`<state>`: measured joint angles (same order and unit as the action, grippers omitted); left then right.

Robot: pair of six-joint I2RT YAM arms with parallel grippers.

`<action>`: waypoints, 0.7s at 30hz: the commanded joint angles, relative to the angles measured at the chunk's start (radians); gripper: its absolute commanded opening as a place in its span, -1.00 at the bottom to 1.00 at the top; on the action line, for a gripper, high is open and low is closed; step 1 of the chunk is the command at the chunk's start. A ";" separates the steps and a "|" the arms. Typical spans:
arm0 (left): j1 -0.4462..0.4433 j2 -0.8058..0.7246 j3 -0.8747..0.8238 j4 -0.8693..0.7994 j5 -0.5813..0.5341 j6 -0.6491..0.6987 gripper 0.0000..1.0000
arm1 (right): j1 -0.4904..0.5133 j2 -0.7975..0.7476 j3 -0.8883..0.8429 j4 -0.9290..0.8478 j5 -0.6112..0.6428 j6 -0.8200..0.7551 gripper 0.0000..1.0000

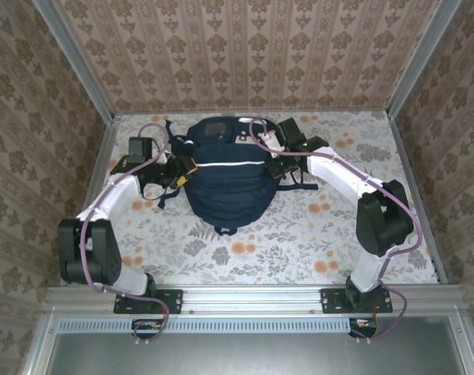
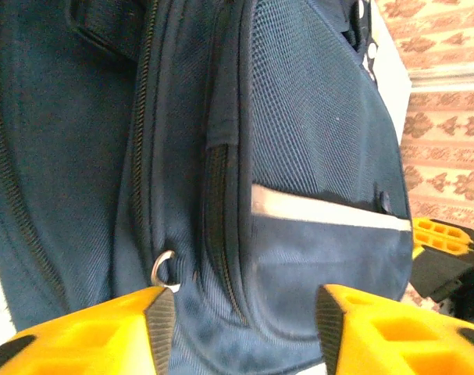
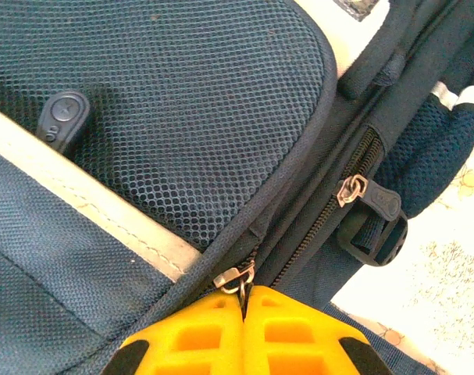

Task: Pack books, pencil case, and school supplies into a backpack

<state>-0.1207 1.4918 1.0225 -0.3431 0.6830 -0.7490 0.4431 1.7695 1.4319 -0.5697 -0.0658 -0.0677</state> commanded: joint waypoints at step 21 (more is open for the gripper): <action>-0.152 0.062 0.001 0.087 -0.336 -0.161 -1.00 | 0.072 -0.188 -0.108 -0.193 -0.135 -0.154 -1.00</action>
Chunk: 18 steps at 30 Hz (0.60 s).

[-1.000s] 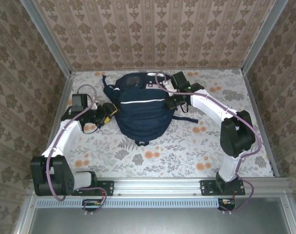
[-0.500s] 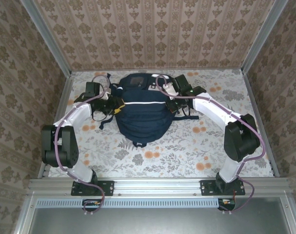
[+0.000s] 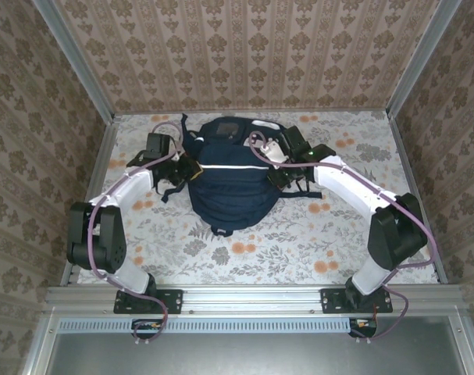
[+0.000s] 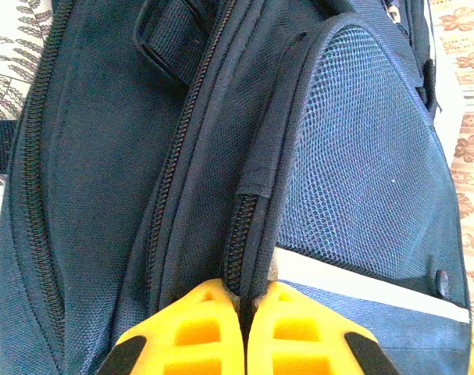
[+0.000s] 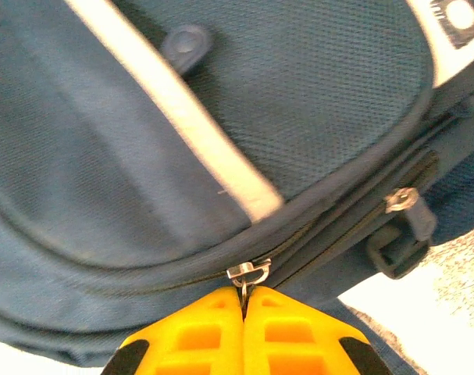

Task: Pack books, pencil case, and school supplies into a backpack

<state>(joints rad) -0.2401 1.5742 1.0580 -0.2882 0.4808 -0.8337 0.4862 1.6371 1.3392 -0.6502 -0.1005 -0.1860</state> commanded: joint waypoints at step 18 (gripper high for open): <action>-0.188 -0.065 -0.119 0.241 -0.063 -0.235 -1.00 | 0.196 0.009 0.067 0.022 -0.043 0.316 -1.00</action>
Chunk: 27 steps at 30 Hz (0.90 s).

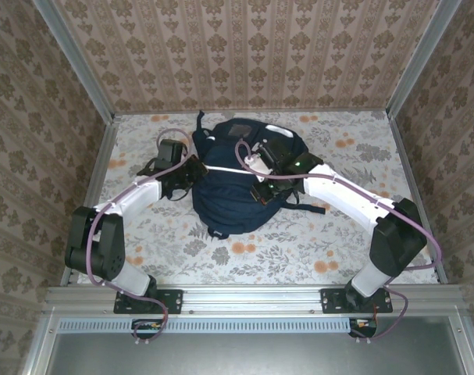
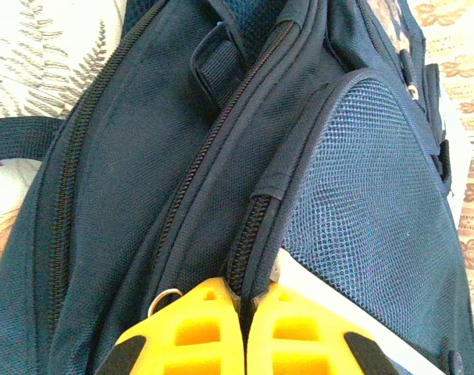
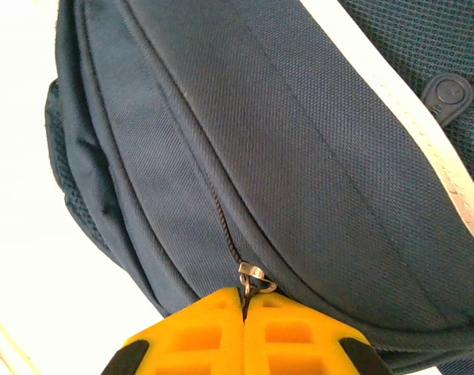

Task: Pack books, pencil case, and school supplies into a backpack

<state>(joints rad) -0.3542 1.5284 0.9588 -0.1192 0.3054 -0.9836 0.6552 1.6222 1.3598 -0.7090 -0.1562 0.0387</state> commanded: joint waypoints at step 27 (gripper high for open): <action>-0.223 -0.008 -0.029 0.195 0.172 -0.174 -1.00 | 0.069 0.118 0.130 0.056 0.008 0.202 -1.00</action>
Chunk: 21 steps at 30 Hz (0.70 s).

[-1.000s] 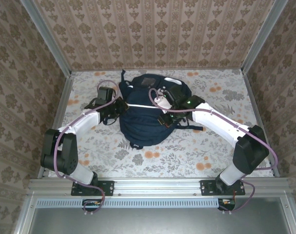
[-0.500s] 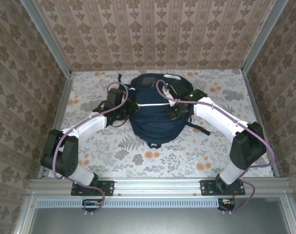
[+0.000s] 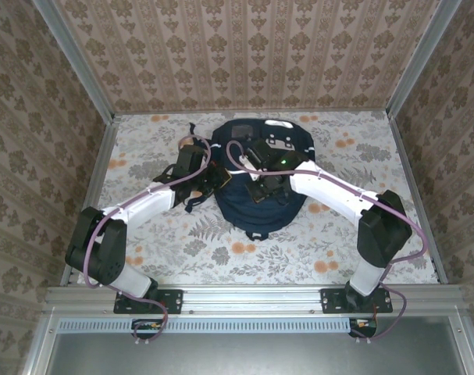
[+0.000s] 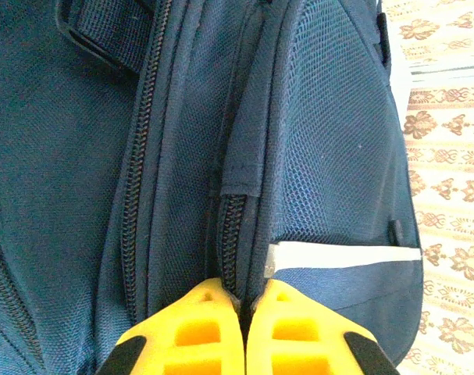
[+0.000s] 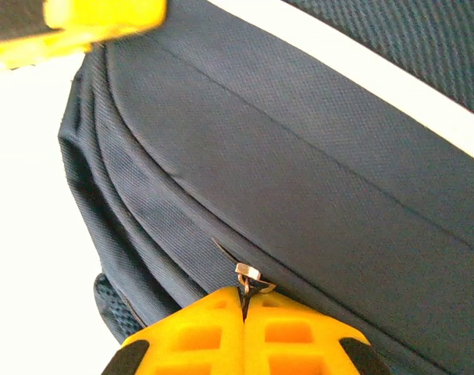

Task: Pack books, pencil case, and school supplies into a backpack

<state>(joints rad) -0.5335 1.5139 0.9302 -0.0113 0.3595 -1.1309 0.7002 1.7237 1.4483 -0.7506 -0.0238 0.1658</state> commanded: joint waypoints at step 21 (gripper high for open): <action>0.098 0.045 0.089 -0.033 0.274 0.095 -0.19 | -0.006 -0.051 -0.058 0.218 -0.213 0.135 -1.00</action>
<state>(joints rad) -0.4683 1.5433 0.9504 0.0330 0.5373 -1.1511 0.6945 1.7245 1.4044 -0.5751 -0.1638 0.3237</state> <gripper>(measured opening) 0.396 0.059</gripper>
